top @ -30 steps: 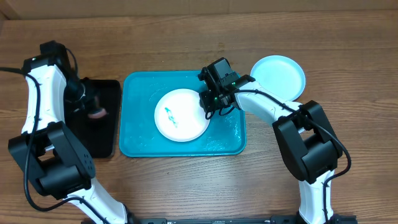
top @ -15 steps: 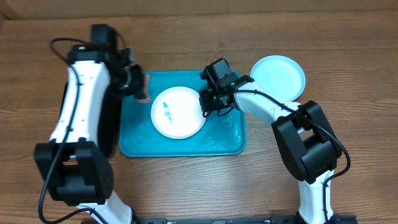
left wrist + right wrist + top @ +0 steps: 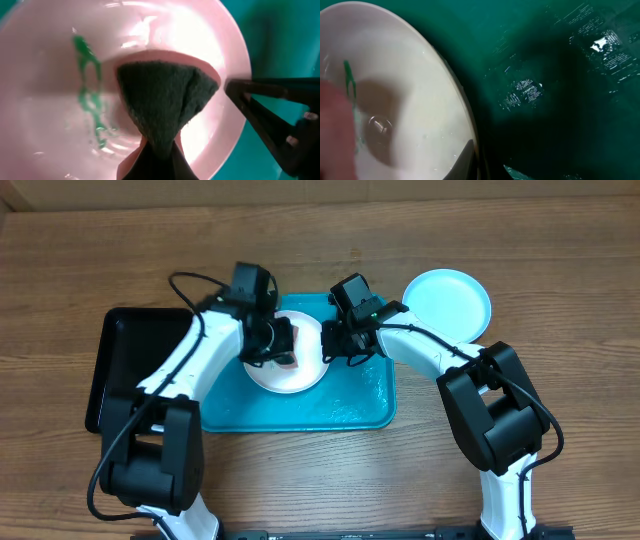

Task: Clean dirty plates on tray and stack at the side
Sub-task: 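Scrub the white plate with the sponge in the left gripper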

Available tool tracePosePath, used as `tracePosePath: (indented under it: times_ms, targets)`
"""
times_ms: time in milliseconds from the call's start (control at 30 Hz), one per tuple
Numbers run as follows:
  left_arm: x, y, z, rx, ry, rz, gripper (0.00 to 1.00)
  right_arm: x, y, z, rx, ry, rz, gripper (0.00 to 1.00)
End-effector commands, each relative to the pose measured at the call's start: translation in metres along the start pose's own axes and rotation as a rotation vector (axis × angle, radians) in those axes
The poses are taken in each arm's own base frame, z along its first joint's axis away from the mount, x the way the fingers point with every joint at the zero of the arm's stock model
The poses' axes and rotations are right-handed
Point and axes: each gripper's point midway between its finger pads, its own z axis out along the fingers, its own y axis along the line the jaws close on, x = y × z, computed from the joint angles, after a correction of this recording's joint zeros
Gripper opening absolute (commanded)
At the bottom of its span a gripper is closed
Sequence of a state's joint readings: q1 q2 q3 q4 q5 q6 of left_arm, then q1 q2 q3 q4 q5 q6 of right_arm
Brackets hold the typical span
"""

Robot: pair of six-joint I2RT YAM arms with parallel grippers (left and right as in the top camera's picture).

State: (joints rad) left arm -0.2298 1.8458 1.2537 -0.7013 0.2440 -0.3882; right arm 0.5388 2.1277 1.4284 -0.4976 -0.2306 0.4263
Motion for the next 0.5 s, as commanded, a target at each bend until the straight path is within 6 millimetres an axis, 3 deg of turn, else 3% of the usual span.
tracePosePath:
  times_ms: [0,167,333,467]
  targets:
    - [0.008,-0.004,0.009,0.019,-0.013,-0.022,0.04,0.007,-0.020,0.013,0.076,0.014,0.028,0.04]
    - [0.008,0.005,0.027,-0.010,-0.045,-0.066,0.04,0.005,-0.024,0.012,0.099,0.003,0.027,0.04]
    - [0.006,0.036,0.039,-0.162,-0.061,-0.075,0.04,0.008,-0.030,0.012,0.130,0.007,0.030,0.04]
    - [0.004,0.068,0.031,-0.347,-0.093,-0.036,0.09,0.009,-0.034,0.011,0.151,0.012,0.032,0.04]
